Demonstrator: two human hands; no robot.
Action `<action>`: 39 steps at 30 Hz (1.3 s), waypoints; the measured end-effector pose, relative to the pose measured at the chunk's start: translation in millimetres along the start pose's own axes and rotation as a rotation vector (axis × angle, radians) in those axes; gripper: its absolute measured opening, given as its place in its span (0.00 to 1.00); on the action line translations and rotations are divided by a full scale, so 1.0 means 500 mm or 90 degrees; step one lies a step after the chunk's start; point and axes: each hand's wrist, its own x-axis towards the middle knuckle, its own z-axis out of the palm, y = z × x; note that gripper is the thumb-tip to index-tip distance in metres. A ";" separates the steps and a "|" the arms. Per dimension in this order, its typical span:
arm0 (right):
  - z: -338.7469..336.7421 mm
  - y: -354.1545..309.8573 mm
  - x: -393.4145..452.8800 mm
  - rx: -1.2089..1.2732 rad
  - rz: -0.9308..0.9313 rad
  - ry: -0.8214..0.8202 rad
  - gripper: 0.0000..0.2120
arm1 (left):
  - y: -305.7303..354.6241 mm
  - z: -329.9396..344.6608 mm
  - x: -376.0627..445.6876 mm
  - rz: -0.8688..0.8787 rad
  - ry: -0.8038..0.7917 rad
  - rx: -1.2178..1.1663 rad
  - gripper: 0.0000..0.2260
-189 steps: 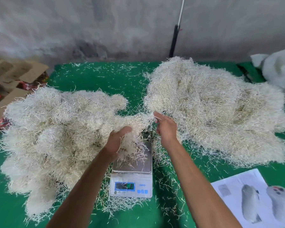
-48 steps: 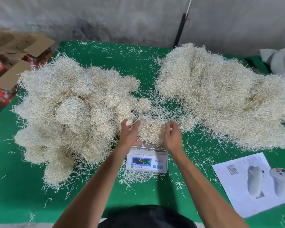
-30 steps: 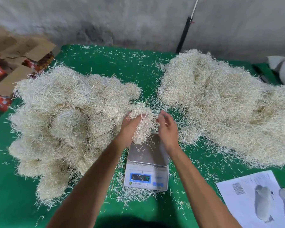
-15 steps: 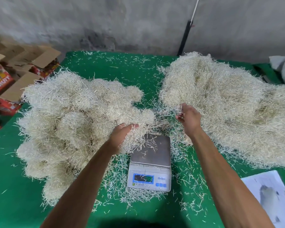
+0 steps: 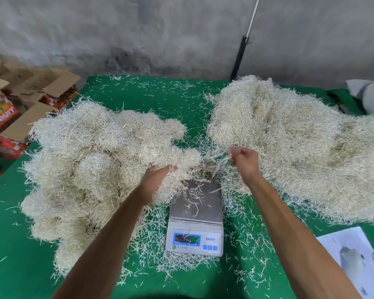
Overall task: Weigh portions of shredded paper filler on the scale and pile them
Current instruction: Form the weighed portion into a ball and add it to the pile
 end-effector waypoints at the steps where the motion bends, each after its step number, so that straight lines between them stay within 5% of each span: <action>1: -0.023 -0.005 0.014 0.046 0.022 0.066 0.08 | -0.004 -0.009 -0.005 0.016 -0.008 -0.002 0.48; 4: -0.066 -0.003 0.043 0.047 0.013 0.109 0.13 | -0.020 -0.025 -0.004 0.056 -0.028 0.006 0.39; 7: -0.075 0.026 0.041 -0.258 -0.017 0.026 0.28 | -0.024 -0.005 0.012 0.023 0.000 -0.060 0.17; 9: -0.071 0.052 0.025 -0.478 -0.013 -0.008 0.30 | -0.024 0.016 0.014 -0.014 -0.010 -0.069 0.30; 12: -0.045 0.075 -0.015 -0.658 -0.073 0.011 0.21 | -0.013 0.037 0.004 -0.033 -0.002 -0.091 0.50; 15: 0.012 0.093 -0.057 -0.452 -0.196 0.000 0.15 | -0.007 0.051 0.009 -0.048 0.028 -0.115 0.40; 18: 0.098 0.126 -0.115 -0.020 0.101 -0.238 0.25 | -0.008 0.045 0.013 -0.058 0.051 -0.197 0.27; 22: 0.171 0.202 -0.153 0.140 0.367 -0.541 0.38 | -0.011 0.018 -0.006 -0.043 0.076 -0.214 0.16; 24: 0.162 0.208 -0.129 0.249 0.437 -0.485 0.38 | -0.005 0.005 -0.034 -0.043 0.061 -0.234 0.11; 26: 0.129 0.197 -0.082 0.401 0.413 -0.292 0.34 | -0.007 -0.005 -0.054 -0.033 0.059 -0.256 0.09; 27: 0.103 0.187 -0.051 0.426 0.349 -0.165 0.31 | -0.007 -0.009 -0.062 -0.035 0.056 -0.267 0.08; 29: 0.056 0.154 -0.002 0.235 0.200 0.054 0.26 | -0.012 -0.012 -0.067 -0.040 0.038 -0.277 0.07; 31: 0.037 0.139 0.018 0.060 0.101 0.122 0.24 | -0.017 -0.015 -0.059 -0.049 0.033 -0.283 0.10; 33: 0.063 0.133 -0.003 0.094 0.087 0.026 0.23 | -0.017 -0.006 -0.053 -0.052 0.035 -0.277 0.12; 37: 0.187 0.149 -0.073 0.179 0.286 -0.383 0.37 | -0.034 0.017 -0.039 -0.063 0.019 -0.288 0.17; 39: 0.233 0.160 -0.089 0.153 0.336 -0.425 0.39 | -0.051 0.019 -0.030 -0.077 0.020 -0.276 0.22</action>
